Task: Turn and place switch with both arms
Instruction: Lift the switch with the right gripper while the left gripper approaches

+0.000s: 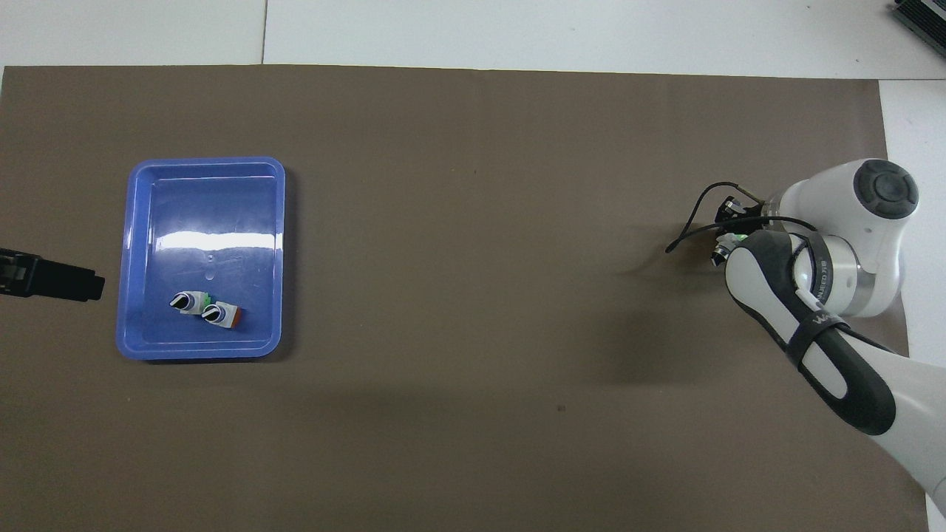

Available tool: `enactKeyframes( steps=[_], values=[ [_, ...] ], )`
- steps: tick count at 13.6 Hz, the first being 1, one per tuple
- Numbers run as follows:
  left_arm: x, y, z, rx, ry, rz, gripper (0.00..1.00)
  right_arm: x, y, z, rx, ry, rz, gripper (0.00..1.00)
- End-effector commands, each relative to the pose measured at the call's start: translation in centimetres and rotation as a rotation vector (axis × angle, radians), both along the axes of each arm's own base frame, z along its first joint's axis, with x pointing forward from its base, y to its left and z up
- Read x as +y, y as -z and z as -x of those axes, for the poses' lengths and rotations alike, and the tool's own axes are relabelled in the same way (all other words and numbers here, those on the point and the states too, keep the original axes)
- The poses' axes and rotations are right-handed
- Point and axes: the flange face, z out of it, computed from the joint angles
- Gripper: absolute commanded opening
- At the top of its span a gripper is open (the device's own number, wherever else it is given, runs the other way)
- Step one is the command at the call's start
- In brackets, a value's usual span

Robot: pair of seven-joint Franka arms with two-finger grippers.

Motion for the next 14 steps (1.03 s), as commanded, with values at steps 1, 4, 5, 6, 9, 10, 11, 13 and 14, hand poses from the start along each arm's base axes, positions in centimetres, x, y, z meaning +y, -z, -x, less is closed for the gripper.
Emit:
enactKeyframes(
  steps=[1,4,5,6,9,10,11,13,14],
  values=[
    [0.0,0.0,0.6,0.0,0.033,-0.005,1.0,0.0,-3.6,-1.7,0.034,0.137,-0.159,0.0],
    [-0.8,-0.1,0.5,-0.02,0.048,-0.005,0.88,0.2,-7.5,-2.4,0.088,0.301,-0.314,0.0],
    [-1.0,0.0,0.6,-0.019,0.051,-0.005,0.71,1.4,-8.9,-2.7,0.115,0.35,-0.354,0.0],
    [-1.2,0.3,0.6,-0.017,0.056,-0.005,0.67,2.9,-10.8,-3.1,0.145,0.427,-0.402,0.0],
    [-2.9,1.4,1.0,-0.014,0.071,0.075,0.62,9.2,-16.3,-3.8,0.269,0.637,-0.529,0.0],
    [-3.5,1.8,1.1,-0.016,0.07,0.135,0.61,11.3,-17.7,-3.6,0.313,0.701,-0.564,0.0],
    [-3.9,2.4,1.2,-0.026,0.061,0.178,0.61,13.1,-19.3,-3.3,0.348,0.756,-0.597,0.0],
    [-4.9,2.6,1.3,-0.02,0.06,0.27,0.54,17.0,-21.5,-2.2,0.447,0.806,-0.681,0.0],
    [-5.6,2.6,1.3,-0.016,0.061,0.333,0.54,18.6,-22.8,-1.6,0.481,0.833,-0.714,0.0]
  ],
)
